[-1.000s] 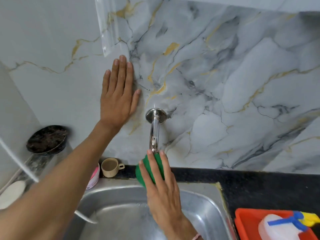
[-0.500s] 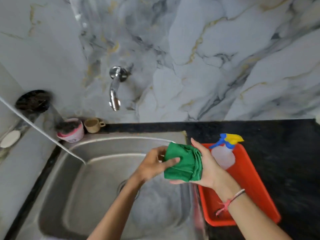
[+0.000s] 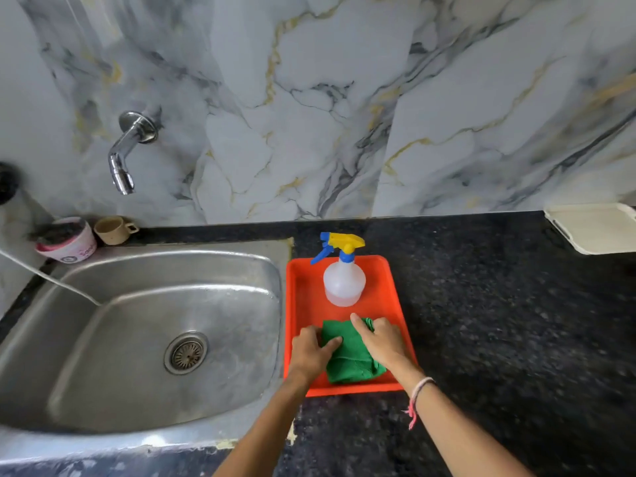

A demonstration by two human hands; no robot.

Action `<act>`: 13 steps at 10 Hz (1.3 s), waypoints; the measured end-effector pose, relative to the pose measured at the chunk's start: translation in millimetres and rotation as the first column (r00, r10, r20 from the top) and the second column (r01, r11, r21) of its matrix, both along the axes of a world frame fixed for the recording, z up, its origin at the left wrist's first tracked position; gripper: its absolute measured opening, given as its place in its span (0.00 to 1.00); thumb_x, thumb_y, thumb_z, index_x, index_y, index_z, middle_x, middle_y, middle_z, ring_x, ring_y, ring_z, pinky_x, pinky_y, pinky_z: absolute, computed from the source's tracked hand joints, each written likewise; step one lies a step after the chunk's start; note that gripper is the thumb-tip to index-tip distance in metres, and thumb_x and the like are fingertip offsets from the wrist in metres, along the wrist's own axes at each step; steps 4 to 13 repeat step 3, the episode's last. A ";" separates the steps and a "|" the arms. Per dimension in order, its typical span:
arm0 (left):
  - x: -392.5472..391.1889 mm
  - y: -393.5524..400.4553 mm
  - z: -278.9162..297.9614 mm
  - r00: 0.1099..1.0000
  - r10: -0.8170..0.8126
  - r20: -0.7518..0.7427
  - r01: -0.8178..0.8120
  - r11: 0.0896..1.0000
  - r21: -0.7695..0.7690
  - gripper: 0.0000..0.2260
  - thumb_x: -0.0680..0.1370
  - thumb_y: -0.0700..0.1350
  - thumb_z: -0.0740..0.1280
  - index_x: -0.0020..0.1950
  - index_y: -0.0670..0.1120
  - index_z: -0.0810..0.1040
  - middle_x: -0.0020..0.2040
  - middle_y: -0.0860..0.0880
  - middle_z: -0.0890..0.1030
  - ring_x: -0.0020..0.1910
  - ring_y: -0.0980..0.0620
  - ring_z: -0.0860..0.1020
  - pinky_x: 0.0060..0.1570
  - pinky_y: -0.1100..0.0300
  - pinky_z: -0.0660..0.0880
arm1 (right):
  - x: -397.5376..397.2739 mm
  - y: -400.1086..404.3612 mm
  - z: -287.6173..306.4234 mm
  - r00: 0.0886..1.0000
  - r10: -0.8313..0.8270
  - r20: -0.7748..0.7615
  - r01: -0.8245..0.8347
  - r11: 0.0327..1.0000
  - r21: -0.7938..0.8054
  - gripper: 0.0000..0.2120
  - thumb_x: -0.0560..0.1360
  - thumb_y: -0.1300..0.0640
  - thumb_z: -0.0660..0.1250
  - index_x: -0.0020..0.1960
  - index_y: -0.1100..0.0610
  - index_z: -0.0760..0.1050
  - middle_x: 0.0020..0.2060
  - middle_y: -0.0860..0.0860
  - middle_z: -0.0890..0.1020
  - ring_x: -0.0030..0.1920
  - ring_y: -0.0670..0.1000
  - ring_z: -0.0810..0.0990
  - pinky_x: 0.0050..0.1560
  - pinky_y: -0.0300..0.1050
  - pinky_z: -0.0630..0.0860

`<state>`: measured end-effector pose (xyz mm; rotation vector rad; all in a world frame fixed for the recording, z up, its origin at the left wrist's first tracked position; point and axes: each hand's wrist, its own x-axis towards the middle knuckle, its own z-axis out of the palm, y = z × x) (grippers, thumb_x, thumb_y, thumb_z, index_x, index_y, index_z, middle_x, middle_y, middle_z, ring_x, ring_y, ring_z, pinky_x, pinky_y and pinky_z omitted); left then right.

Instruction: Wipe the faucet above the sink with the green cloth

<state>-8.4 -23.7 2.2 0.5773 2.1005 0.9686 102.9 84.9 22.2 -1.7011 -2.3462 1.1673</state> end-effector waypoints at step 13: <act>11.0 4.4 26.3 0.891 -0.167 -0.421 0.114 0.982 -0.149 0.28 0.81 0.58 0.69 0.74 0.43 0.69 0.71 0.43 0.74 0.71 0.43 0.73 0.69 0.48 0.74 | 8.4 12.6 29.1 0.982 0.133 0.131 -0.172 0.917 0.361 0.22 0.80 0.43 0.66 0.66 0.56 0.74 0.65 0.57 0.78 0.64 0.61 0.79 0.59 0.55 0.78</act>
